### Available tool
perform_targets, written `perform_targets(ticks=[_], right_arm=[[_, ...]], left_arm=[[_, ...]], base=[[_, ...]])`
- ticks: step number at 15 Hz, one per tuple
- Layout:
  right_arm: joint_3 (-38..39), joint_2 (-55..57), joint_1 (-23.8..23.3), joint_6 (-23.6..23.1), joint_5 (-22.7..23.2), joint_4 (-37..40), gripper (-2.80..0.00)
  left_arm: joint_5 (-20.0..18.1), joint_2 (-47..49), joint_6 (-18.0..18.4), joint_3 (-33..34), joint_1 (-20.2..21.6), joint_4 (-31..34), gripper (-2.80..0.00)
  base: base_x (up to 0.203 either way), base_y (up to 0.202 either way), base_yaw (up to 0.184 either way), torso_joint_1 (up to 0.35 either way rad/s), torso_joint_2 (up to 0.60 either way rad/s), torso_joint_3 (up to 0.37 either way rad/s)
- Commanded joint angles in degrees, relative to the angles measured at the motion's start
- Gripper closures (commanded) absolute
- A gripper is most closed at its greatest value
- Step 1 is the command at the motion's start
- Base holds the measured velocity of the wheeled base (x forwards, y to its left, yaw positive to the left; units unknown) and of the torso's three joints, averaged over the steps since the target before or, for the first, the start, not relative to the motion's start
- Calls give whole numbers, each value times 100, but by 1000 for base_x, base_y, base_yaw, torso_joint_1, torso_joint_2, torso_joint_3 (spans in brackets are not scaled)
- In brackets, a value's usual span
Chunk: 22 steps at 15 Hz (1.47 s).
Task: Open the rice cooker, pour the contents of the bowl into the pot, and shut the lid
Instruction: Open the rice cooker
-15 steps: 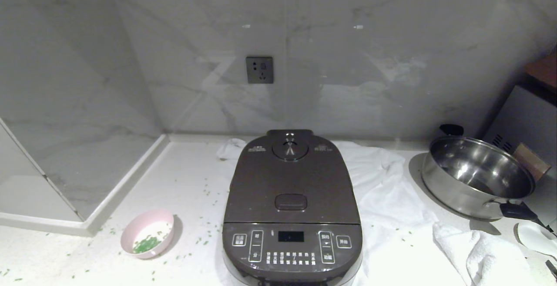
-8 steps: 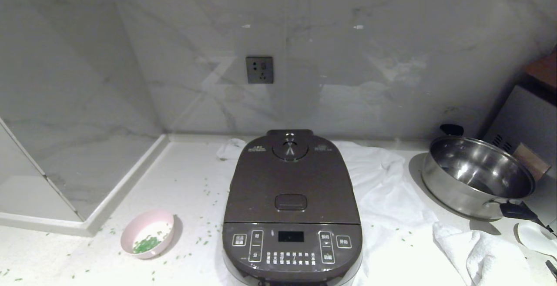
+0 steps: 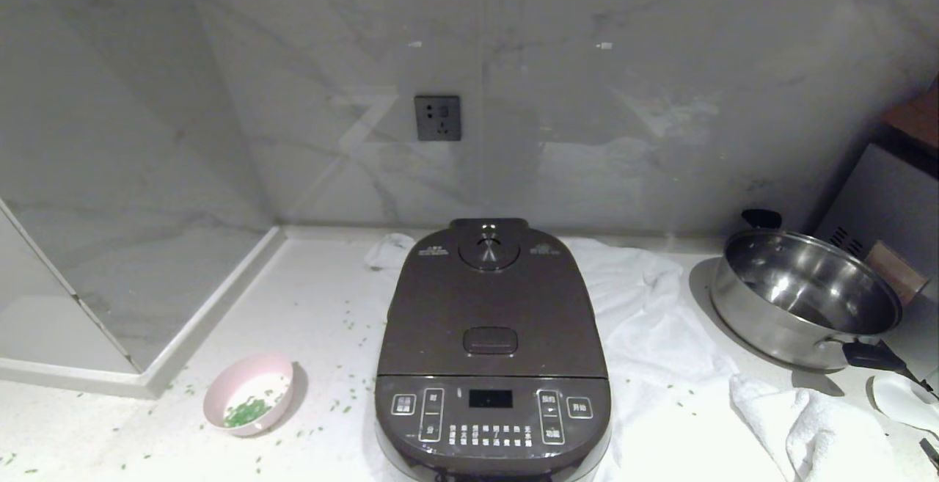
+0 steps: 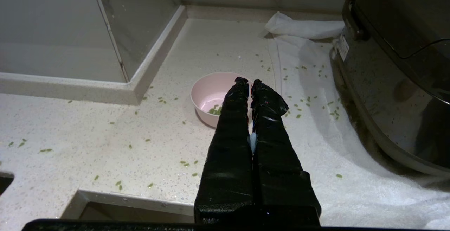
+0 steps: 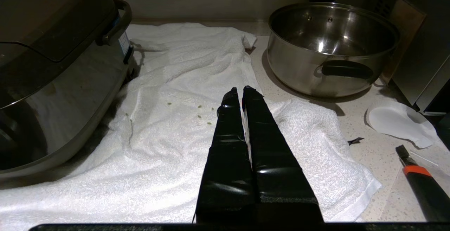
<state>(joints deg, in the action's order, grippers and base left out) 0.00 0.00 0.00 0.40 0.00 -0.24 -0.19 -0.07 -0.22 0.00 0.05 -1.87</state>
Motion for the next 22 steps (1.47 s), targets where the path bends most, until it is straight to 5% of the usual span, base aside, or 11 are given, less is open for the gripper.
perform_targets(ticks=[1, 12, 14, 17, 22], right_arm=[[9, 0, 0, 4, 0, -2, 0], [9, 0, 0, -4, -8, -9, 0], [-156, 38, 0, -301, 59, 21, 0], [-977, 1000, -1, -295, 417, 62, 0], [-2466, 3207, 3, -146, 1699, 39, 0]], left_arm=[[1, -4, -4, 88, -5, -3, 0], [1, -5, -4, 89, -5, 2, 0], [1, -1, -4, 88, -5, 2, 0], [1, -1, -13, 88, -5, -7, 0], [1, -7, -13, 89, -5, -7, 0]], base=[[0, 0, 0, 0, 0, 0], [0, 0, 0, 0, 0, 0], [0, 0, 0, 0, 0, 0], [0, 0, 0, 0, 0, 0], [0, 0, 0, 0, 0, 0]])
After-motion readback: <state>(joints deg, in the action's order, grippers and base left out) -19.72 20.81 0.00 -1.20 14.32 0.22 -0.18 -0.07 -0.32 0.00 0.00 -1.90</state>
